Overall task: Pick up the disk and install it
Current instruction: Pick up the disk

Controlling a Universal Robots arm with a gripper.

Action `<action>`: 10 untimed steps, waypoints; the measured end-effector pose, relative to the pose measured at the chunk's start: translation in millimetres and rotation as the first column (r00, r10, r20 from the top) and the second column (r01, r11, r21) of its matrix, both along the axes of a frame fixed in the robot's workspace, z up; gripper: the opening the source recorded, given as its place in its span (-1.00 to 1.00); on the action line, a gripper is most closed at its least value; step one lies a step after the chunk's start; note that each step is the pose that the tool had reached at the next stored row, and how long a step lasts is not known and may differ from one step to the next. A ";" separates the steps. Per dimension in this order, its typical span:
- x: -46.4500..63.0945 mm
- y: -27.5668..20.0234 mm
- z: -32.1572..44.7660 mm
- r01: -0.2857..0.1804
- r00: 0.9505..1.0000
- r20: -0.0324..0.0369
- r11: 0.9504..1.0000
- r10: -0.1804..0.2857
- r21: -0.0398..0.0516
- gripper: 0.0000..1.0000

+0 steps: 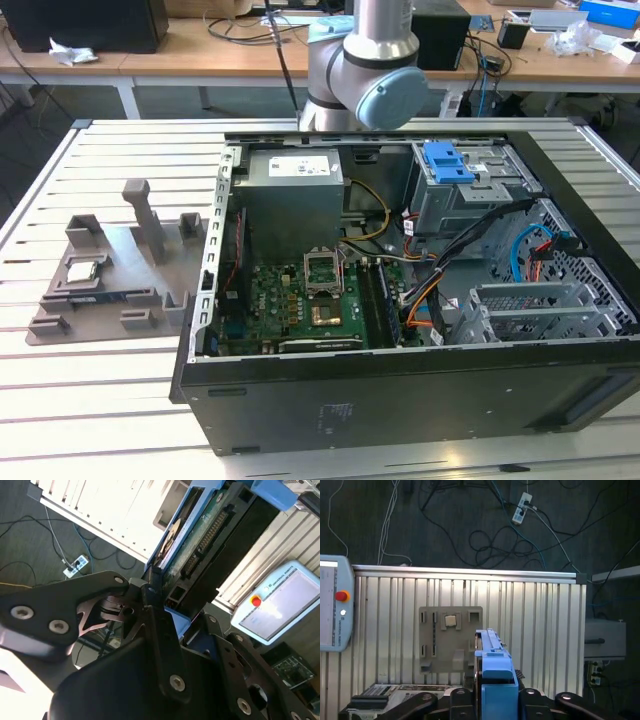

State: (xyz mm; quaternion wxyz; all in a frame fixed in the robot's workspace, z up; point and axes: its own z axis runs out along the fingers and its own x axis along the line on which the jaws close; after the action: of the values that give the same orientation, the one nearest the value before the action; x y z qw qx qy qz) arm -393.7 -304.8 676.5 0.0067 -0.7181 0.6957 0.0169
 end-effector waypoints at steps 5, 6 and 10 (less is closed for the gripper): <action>17.6 -3.8 -0.2 0.000 1.000 -0.001 1.000 0.000 0.000 -0.27; 21.9 -4.4 -0.2 0.000 1.000 -0.002 1.000 0.000 0.000 -0.27; 53.7 -8.4 -1.4 0.000 1.000 -0.004 1.000 0.000 0.000 -0.27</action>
State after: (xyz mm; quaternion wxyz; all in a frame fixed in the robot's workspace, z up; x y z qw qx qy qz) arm -340.1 -313.2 675.1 0.0053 -0.7182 0.6956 0.0182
